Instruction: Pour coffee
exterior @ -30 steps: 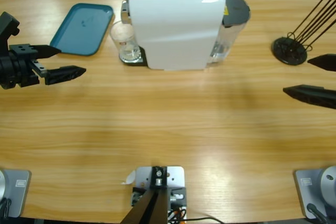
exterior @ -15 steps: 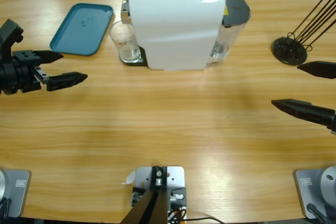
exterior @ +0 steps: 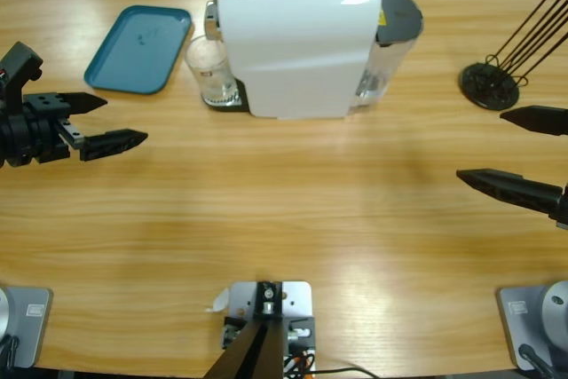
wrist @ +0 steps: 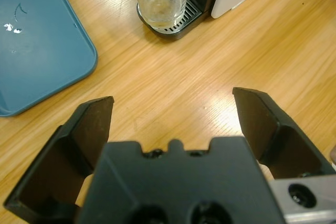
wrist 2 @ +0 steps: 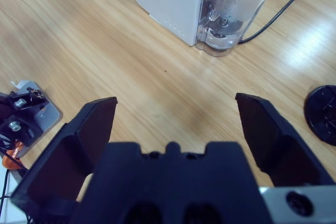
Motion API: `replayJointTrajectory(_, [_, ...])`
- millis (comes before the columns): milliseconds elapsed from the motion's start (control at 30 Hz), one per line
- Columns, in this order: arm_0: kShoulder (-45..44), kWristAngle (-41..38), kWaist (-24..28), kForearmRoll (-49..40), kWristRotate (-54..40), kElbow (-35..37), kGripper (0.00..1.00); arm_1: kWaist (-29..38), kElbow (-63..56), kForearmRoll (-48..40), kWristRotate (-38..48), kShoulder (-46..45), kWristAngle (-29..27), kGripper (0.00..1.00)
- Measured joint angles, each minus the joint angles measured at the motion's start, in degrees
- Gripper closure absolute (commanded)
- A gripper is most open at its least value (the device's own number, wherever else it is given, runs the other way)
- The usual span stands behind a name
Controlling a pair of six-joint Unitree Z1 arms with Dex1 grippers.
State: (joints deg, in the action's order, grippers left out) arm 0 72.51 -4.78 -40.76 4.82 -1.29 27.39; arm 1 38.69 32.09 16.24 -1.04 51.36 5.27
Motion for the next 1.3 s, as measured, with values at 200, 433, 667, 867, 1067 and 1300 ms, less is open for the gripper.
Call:
replayJointTrajectory(200, [0.01, 0.0, 0.0, 0.09, 0.0, -0.01, 0.0, 0.0, -0.08, -0.61, 0.0, 0.0, 0.0, 0.0])
replayJointTrajectory(433, [0.01, 0.0, 0.0, 0.21, 0.0, -0.25, 0.0, 0.0, -0.14, -0.85, 0.0, 0.0, 0.0, 0.0])
replayJointTrajectory(667, [0.01, 0.0, 0.0, 0.33, 0.0, -0.32, 0.0, 0.0, -0.14, -0.99, 0.1, 0.0, 0.0, 0.0])
replayJointTrajectory(867, [0.01, 0.0, 0.0, 0.33, 0.0, -0.32, 0.0, 0.0, -0.14, -0.99, 0.12, 0.0, 0.0, 0.0])
replayJointTrajectory(1067, [0.01, 0.0, 0.0, 0.33, 0.0, -0.36, 0.0, 0.0, -0.14, -0.99, 0.15, 0.0, 0.0, 0.0])
replayJointTrajectory(1300, [0.01, 0.0, 0.0, 0.7, 0.0, -0.38, 0.0, 0.0, -0.14, -0.99, 0.52, 0.0, 0.0, 0.0])
